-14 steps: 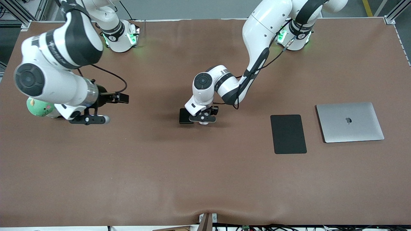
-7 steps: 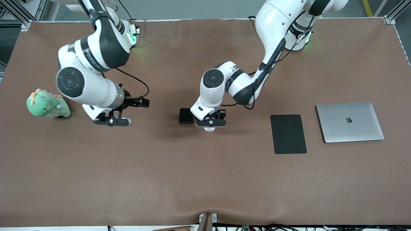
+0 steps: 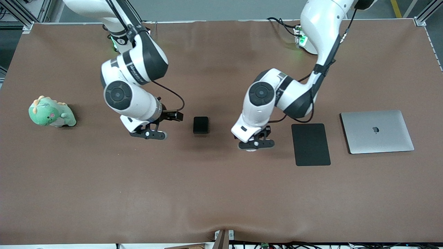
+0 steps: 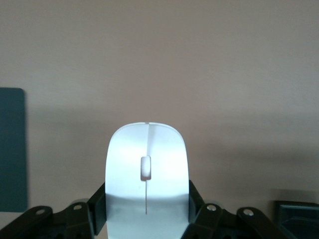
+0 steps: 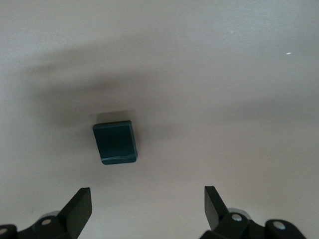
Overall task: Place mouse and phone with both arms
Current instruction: 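Carry the mouse to the mousepad while the right gripper lowers to the phone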
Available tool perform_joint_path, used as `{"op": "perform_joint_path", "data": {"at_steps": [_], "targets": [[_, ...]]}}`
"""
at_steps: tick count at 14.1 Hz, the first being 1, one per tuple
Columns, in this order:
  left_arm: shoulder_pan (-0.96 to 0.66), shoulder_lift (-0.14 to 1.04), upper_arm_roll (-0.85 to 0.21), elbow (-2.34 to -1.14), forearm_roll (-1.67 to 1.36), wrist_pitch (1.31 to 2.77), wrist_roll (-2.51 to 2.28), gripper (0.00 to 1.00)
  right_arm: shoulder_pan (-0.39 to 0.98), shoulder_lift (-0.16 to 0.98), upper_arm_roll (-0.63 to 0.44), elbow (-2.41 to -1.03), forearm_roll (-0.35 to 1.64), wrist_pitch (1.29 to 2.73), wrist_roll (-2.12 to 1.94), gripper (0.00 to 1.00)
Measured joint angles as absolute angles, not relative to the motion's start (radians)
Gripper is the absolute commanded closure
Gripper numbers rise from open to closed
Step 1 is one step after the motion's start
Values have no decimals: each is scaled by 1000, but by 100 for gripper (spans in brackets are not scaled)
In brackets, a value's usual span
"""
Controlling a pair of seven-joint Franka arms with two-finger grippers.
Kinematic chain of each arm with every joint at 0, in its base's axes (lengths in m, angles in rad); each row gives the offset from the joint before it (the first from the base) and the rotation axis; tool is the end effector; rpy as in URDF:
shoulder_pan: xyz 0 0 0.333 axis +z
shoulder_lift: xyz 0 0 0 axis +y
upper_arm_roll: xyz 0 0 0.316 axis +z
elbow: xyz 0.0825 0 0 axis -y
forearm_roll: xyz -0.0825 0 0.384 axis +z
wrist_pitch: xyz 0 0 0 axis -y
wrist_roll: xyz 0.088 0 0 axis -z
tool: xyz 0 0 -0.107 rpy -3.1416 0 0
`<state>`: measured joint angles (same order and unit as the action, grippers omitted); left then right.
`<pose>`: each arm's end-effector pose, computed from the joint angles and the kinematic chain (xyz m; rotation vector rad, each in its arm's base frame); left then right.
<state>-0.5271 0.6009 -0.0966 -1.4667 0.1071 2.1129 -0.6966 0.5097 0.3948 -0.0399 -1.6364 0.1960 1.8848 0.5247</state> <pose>0.5914 -0.4044 0.3351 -3.1385 -0.0596 -0.0976 0.5721 0.3098 0.3788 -3.0425 0.1939 0.3167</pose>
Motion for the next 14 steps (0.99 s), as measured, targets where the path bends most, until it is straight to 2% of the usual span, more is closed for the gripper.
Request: {"op": "perform_joint_path", "data": {"at_steps": [7,14], "targets": [[-417,547,-99,-1476,107,2010,-554,84,582,508,-40,-1639,196,2042,536,0],[-369,497,-99,-1549,107,1956,-458,84,640,614,-39,-1677,196,2232,536,0]]}}
